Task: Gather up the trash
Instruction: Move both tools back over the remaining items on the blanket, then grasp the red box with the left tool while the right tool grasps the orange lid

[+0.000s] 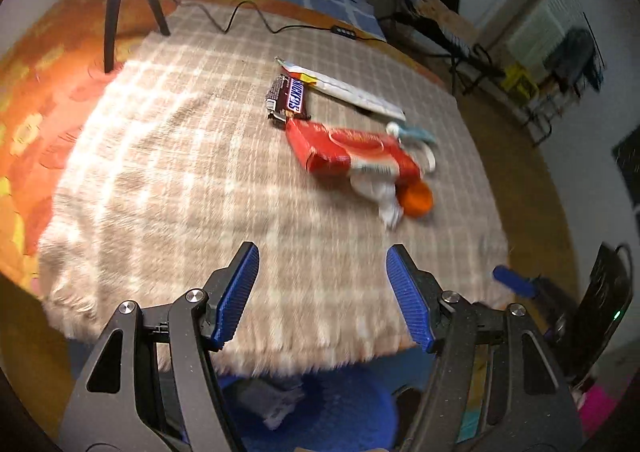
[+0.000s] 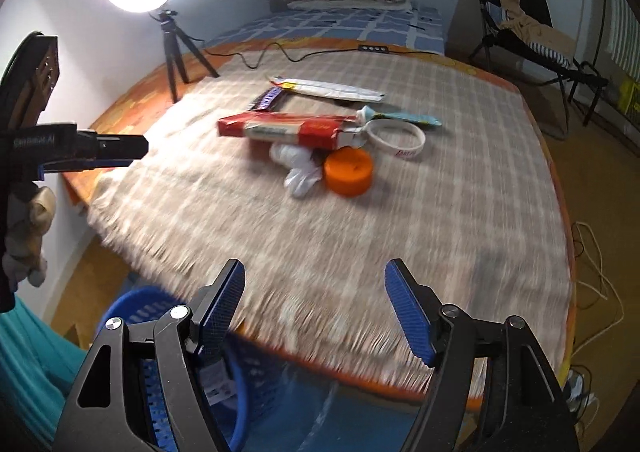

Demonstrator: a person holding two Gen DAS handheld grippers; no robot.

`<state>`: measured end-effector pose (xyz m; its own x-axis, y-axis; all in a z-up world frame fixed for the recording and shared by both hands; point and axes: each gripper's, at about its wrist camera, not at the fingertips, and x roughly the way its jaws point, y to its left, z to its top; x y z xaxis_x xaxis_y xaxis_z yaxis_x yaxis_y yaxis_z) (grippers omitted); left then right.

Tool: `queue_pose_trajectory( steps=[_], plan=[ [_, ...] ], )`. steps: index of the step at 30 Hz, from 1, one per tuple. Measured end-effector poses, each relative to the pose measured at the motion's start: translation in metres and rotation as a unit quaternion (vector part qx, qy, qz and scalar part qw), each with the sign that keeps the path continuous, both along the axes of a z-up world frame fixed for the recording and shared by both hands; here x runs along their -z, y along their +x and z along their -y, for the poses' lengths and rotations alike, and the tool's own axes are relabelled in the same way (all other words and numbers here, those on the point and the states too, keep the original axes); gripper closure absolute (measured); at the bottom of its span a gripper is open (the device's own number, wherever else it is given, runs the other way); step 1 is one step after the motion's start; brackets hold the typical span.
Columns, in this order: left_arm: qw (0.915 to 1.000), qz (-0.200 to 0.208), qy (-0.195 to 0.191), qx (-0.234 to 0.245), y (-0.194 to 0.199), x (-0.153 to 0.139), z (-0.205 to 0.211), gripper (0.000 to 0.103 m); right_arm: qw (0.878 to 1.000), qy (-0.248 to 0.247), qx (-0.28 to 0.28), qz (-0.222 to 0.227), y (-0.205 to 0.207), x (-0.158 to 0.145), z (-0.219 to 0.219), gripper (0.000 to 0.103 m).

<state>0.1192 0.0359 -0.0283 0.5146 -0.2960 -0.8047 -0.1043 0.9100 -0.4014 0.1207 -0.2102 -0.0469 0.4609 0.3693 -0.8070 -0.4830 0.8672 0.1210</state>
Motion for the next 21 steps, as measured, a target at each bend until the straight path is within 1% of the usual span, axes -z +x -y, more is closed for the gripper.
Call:
queue_pose_trajectory(
  steps=[4, 9, 15, 19, 21],
  plan=[
    [0.9981, -0.027, -0.050, -0.023, 0.031, 0.018, -0.010, 0.035, 1.000, 0.019, 0.014, -0.014, 0.028, 0.007, 0.001, 0.031],
    [0.9924, -0.048, -0.100, -0.054, 0.059, 0.035, -0.020, 0.035, 0.999, 0.033, 0.016, -0.026, 0.051, 0.017, -0.003, 0.031],
    [0.9897, -0.051, -0.117, -0.065, 0.091, 0.044, -0.019, 0.035, 0.999, 0.031, 0.006, -0.026, 0.071, 0.026, -0.012, 0.031],
    [0.9877, -0.060, -0.127, -0.069, 0.105, 0.053, -0.018, 0.035, 0.999, 0.034, 0.001, -0.035, 0.080, 0.033, -0.016, 0.031],
    [0.9857, -0.067, -0.137, -0.073, 0.111, 0.059, -0.017, 0.035, 0.999, 0.034, 0.002, -0.038, 0.083, 0.036, -0.017, 0.034]
  ],
)
